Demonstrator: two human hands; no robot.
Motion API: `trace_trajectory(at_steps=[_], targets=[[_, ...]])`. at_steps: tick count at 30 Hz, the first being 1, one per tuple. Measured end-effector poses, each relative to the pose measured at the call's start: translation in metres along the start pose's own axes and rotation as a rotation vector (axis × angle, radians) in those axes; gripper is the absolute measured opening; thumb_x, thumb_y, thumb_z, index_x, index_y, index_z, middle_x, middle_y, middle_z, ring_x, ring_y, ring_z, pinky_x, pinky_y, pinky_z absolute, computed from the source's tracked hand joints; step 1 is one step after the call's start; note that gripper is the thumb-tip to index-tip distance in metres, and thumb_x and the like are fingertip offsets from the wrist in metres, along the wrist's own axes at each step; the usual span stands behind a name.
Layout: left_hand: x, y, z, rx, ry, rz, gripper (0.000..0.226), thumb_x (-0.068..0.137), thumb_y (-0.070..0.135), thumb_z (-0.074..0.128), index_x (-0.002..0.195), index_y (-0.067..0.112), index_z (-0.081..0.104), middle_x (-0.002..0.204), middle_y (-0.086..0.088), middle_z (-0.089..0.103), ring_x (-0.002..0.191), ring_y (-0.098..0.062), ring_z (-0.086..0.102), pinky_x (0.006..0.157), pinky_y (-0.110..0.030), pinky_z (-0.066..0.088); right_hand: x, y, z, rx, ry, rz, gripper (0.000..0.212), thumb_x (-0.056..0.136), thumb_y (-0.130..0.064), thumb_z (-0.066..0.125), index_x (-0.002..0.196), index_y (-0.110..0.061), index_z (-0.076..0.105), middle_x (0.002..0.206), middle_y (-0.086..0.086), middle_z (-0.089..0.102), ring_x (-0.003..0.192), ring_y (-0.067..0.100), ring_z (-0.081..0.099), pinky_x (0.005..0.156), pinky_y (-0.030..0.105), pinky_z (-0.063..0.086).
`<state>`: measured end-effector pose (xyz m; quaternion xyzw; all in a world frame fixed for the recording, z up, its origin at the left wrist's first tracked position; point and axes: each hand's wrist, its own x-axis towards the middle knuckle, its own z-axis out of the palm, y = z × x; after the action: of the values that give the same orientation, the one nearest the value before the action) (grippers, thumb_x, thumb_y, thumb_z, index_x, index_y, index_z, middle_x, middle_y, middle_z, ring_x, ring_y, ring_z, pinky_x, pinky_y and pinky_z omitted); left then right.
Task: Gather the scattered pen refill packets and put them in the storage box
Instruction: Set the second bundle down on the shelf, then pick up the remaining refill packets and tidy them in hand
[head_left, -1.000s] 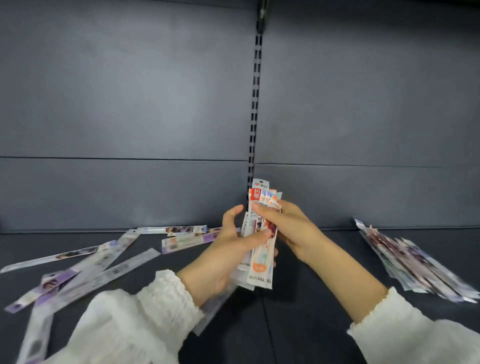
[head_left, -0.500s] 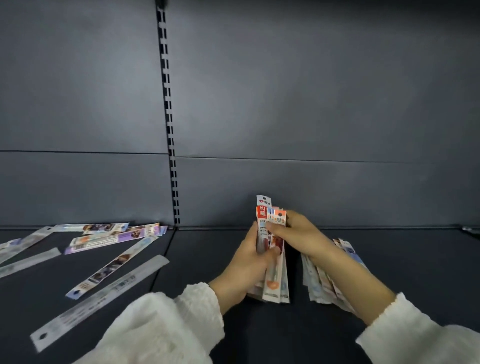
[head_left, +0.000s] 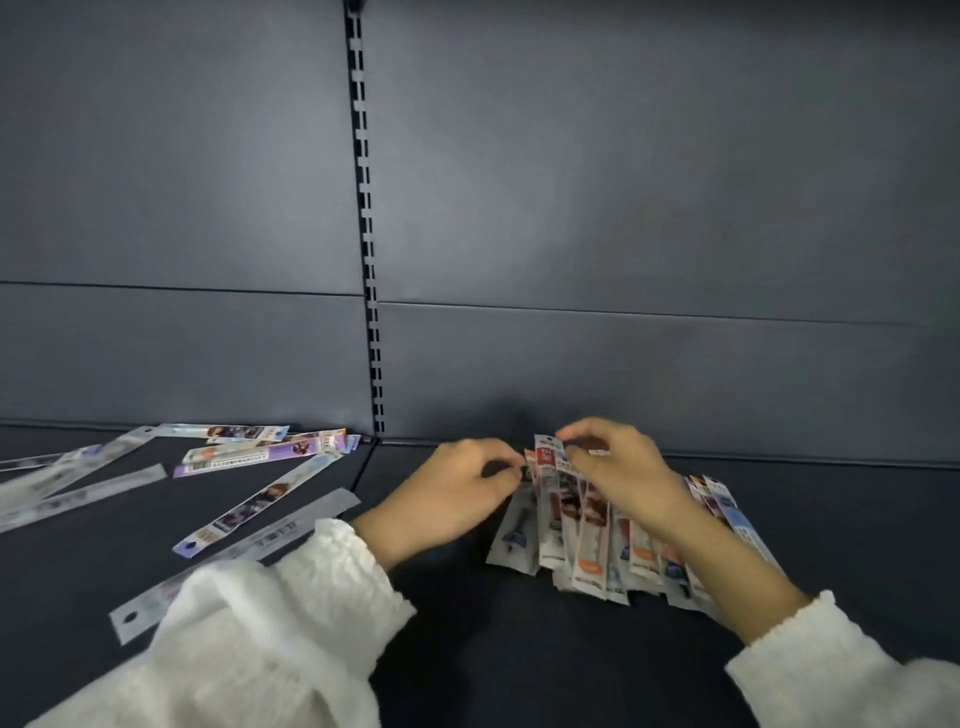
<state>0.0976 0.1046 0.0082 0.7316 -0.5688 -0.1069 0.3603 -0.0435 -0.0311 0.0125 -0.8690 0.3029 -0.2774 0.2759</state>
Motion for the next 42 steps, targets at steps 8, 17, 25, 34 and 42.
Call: trace_trajectory(at_steps=[8,17,25,34,42], targets=[[-0.074,-0.069,-0.118,0.856,0.137,0.041,0.027,0.088,0.037,0.047,0.106,0.025,0.064,0.104,0.004,0.067,0.101,-0.021,0.061,0.084,-0.03,0.042,-0.017,-0.088,0.053,-0.146,-0.384,-0.285,0.022,0.089,-0.031,0.061,0.111,-0.036,0.063,0.118,-0.015,0.06,0.109,0.001,0.054,0.095,0.025,0.045],[-0.156,-0.19,-0.237,0.985,0.17,-0.026,0.047,0.064,0.053,0.042,0.098,0.036,0.069,0.097,0.012,0.072,0.094,-0.019,0.069,0.085,-0.038,0.051,-0.007,-0.21,0.164,-0.328,-0.481,-0.463,0.046,0.089,-0.043,0.058,0.134,-0.038,0.047,0.142,-0.02,0.039,0.127,0.003,0.04,0.1,0.026,0.04],[-0.176,-0.288,-0.316,0.792,0.04,-0.185,0.057,0.079,0.06,0.046,0.133,0.042,0.045,0.136,0.015,0.051,0.128,-0.013,0.045,0.103,-0.033,0.034,0.01,-0.283,0.254,-0.255,-0.509,-0.389,0.05,0.088,-0.044,0.061,0.136,-0.035,0.046,0.142,-0.014,0.042,0.131,0.006,0.038,0.11,0.03,0.034],[-0.147,-0.322,-0.319,0.514,0.138,-0.15,0.044,0.084,0.056,0.053,0.119,0.03,0.059,0.119,0.009,0.064,0.113,-0.016,0.055,0.089,-0.032,0.044,0.036,-0.315,0.32,-0.448,-0.435,-0.109,0.066,0.083,-0.055,0.061,0.137,-0.02,0.047,0.143,0.003,0.041,0.133,0.022,0.037,0.105,0.041,0.038],[-0.139,-0.321,-0.298,0.666,0.087,-0.096,0.058,0.08,0.072,0.044,0.122,0.034,0.057,0.12,0.011,0.051,0.116,-0.014,0.039,0.096,-0.033,0.034,0.049,-0.31,0.327,-0.443,-0.403,0.024,0.068,0.076,-0.064,0.062,0.126,-0.018,0.057,0.131,0.004,0.052,0.125,0.024,0.041,0.101,0.04,0.04]])
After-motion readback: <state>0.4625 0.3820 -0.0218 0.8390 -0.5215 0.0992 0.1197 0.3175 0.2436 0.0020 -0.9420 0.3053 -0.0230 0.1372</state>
